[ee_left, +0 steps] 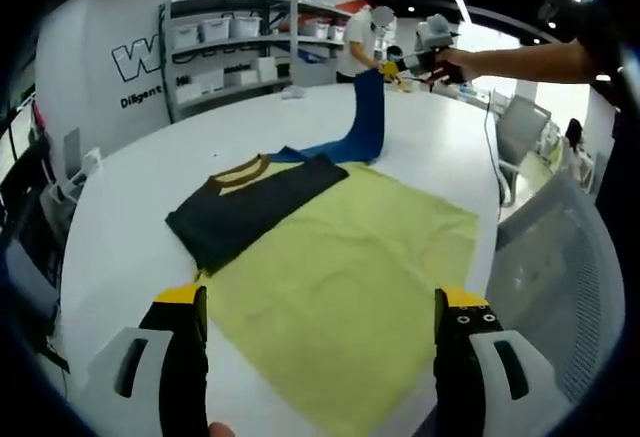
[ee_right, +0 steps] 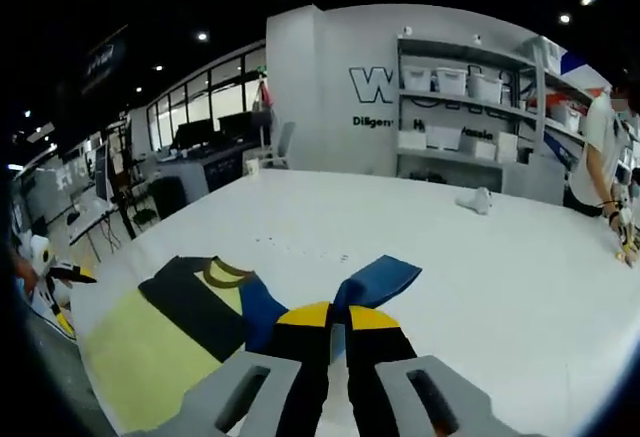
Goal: Fold the garment on the visible template until the final outline fits inside the template.
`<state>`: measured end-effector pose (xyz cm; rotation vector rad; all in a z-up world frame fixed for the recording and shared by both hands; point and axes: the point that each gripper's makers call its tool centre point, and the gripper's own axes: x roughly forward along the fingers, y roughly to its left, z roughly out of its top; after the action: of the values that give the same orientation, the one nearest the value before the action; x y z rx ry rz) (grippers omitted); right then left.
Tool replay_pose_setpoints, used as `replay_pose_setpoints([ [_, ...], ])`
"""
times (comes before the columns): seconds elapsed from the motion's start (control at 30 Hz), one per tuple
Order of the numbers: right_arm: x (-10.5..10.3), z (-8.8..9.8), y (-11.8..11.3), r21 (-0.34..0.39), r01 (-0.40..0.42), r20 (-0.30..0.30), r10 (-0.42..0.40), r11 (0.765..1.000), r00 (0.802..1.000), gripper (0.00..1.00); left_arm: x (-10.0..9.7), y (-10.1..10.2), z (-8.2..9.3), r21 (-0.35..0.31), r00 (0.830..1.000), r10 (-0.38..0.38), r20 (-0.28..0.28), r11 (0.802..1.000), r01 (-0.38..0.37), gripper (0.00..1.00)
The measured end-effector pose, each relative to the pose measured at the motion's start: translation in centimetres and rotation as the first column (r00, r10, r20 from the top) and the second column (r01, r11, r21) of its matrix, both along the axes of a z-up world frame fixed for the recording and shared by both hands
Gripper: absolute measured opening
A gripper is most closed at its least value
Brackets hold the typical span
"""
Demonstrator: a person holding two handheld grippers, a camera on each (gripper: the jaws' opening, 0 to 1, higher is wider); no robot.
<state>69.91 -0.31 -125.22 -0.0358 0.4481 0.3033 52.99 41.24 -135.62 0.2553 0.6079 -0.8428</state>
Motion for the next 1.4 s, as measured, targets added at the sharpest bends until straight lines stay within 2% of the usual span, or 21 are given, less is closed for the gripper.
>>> replay_pose_setpoints([
  [0.23, 0.1, 1.0, 1.5, -0.001, -0.030, 0.005, 0.030, 1.000, 1.000, 0.00, -0.3, 0.8, -0.3, -0.004, 0.999, 0.039, -0.028, 0.999, -0.039, 0.99],
  [0.77, 0.0, 4.1, 5.4, -0.022, -0.107, 0.030, 0.107, 0.994, 0.994, 0.00, -0.8, 1.6, 0.2, -0.024, 0.999, 0.051, -0.006, 0.998, -0.052, 0.99],
  [1.4, -0.8, 5.3, 10.4, -0.045, -0.201, 0.042, 0.203, 0.979, 0.978, 0.00, -1.6, 2.6, 0.7, -0.039, 0.998, 0.064, 0.010, 0.997, -0.063, 0.99],
])
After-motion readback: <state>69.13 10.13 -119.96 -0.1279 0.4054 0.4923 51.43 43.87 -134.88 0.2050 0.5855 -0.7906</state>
